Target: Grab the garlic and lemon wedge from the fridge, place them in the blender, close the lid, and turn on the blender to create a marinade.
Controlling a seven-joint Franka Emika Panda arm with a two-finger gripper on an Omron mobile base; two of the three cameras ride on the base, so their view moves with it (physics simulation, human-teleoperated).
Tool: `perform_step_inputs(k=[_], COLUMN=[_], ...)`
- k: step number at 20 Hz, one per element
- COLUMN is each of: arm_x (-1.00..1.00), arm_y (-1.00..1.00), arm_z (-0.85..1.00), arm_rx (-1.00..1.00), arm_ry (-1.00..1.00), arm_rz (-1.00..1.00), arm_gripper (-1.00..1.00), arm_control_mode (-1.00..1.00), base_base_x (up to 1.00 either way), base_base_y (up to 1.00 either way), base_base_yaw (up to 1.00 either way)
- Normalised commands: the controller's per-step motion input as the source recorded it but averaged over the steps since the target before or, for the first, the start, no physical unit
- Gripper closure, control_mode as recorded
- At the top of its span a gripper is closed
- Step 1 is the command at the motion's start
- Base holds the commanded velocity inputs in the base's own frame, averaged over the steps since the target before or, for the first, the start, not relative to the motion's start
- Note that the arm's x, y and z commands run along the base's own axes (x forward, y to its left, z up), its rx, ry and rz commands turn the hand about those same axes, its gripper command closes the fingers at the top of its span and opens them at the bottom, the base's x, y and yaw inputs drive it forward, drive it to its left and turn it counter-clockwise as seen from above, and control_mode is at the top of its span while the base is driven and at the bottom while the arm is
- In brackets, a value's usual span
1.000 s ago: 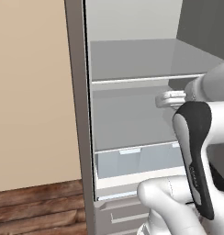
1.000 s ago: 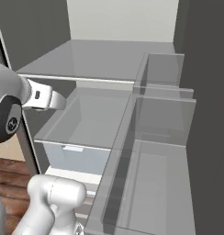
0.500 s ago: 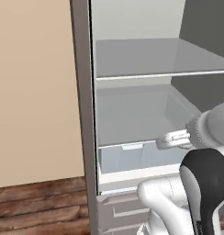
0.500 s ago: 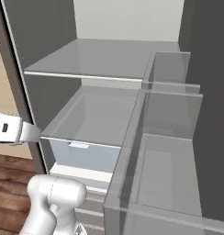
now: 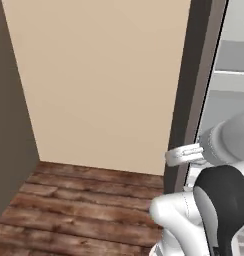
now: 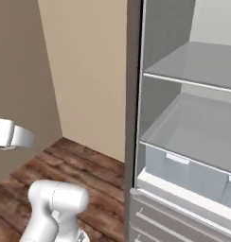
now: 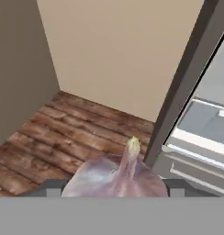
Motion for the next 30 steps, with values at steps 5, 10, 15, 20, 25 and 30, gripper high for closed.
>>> perform_step_inputs(k=[5, 10, 15, 20, 25, 30], arm_x=[0.0, 0.0, 0.0, 0.0, 0.0, 0.0], arm_y=[0.0, 0.0, 0.0, 0.0, 0.0, 0.0], arm_z=[0.0, 0.0, 0.0, 0.0, 0.0, 0.0], arm_rx=[0.0, 0.0, 0.0, 0.0, 0.0, 0.0], arm_ry=[0.0, 0.0, 0.0, 0.0, 0.0, 0.0], arm_rz=[0.0, 0.0, 0.0, 0.0, 0.0, 0.0], arm_gripper=[1.0, 1.0, 1.0, 1.0, 1.0, 1.0], arm_control_mode=[1.0, 1.0, 1.0, 1.0, 1.0, 1.0], base_base_x=[-0.4, -0.33, -0.08, 0.05, 0.59, 0.93], base_base_y=[0.79, 0.5, 0.19, 0.0, -0.11, -0.14], base_base_yaw=[0.79, 0.87, 0.93, 0.95, 0.85, 0.77])
